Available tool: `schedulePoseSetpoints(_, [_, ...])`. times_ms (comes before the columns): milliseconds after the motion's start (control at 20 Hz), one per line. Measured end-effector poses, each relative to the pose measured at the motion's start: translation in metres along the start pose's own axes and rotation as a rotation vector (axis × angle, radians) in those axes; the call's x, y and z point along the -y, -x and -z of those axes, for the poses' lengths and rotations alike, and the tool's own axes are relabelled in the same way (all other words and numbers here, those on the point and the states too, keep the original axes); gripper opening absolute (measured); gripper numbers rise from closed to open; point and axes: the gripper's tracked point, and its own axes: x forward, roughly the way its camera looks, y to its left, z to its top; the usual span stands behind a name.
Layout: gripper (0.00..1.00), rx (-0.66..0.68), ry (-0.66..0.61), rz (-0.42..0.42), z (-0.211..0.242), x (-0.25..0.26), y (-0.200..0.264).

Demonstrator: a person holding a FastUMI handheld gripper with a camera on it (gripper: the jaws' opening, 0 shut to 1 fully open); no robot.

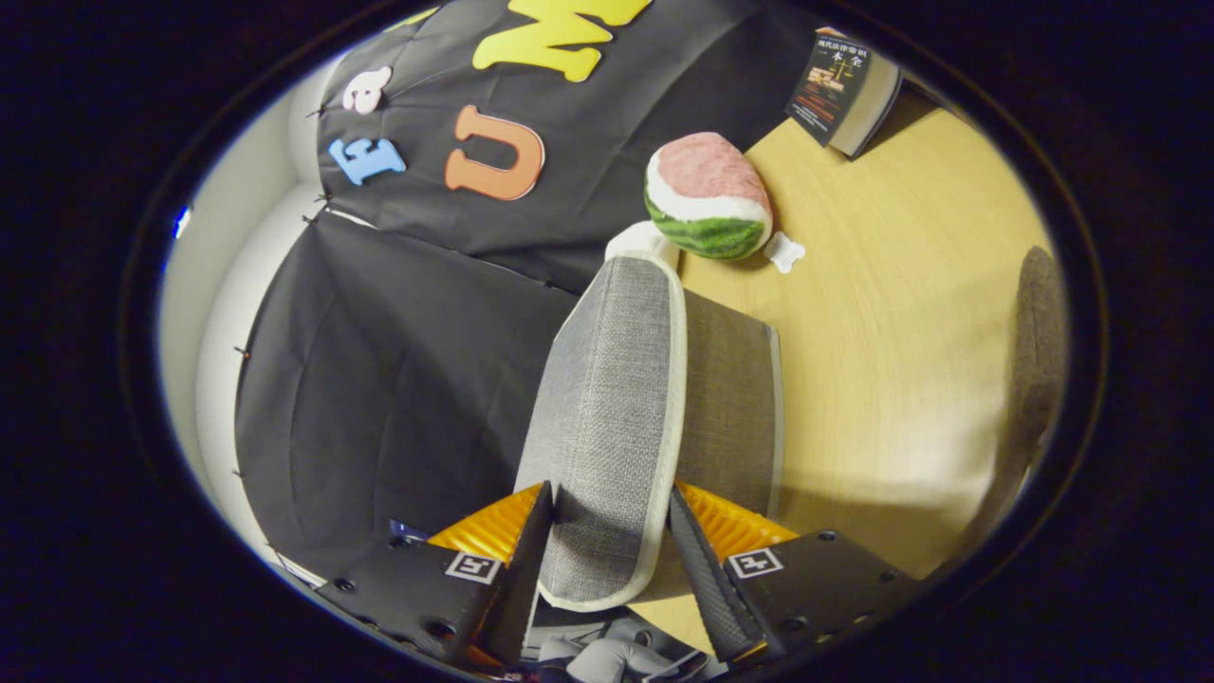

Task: Open the storage box then place both shoes into the box .Put the left shoe in first, then the right shoe, with the right side of both shoes facing outward in a uniform manner.

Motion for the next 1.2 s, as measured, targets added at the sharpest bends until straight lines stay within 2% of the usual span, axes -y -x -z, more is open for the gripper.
schedulePoseSetpoints(50, [0.69, -0.002, -0.004, 0.003, 0.008, 0.001, -0.012])
schedulePoseSetpoints(100, [0.63, 0.005, -0.005, 0.004, 0.000, -0.002, 0.006])
schedulePoseSetpoints(200, [0.16, 0.047, -0.012, 0.006, -0.016, -0.011, 0.017])
schedulePoseSetpoints(250, [0.07, 0.037, 0.010, 0.023, -0.015, -0.013, 0.018])
schedulePoseSetpoints(300, [0.06, 0.046, 0.037, 0.034, -0.019, -0.019, 0.021])
schedulePoseSetpoints(350, [0.00, 0.042, 0.059, 0.039, -0.017, -0.026, 0.015])
schedulePoseSetpoints(500, [0.00, 0.063, 0.126, 0.041, -0.027, -0.063, 0.032])
schedulePoseSetpoints(700, [0.00, 0.074, 0.221, 0.017, -0.033, -0.129, 0.033])
schedulePoseSetpoints(900, [0.00, 0.046, 0.339, -0.023, -0.027, -0.197, 0.007])
schedulePoseSetpoints(1100, [0.01, 0.025, 0.489, -0.027, -0.014, -0.242, -0.029])
schedulePoseSetpoints(1200, [0.09, 0.017, 0.594, -0.017, -0.004, -0.260, -0.050])
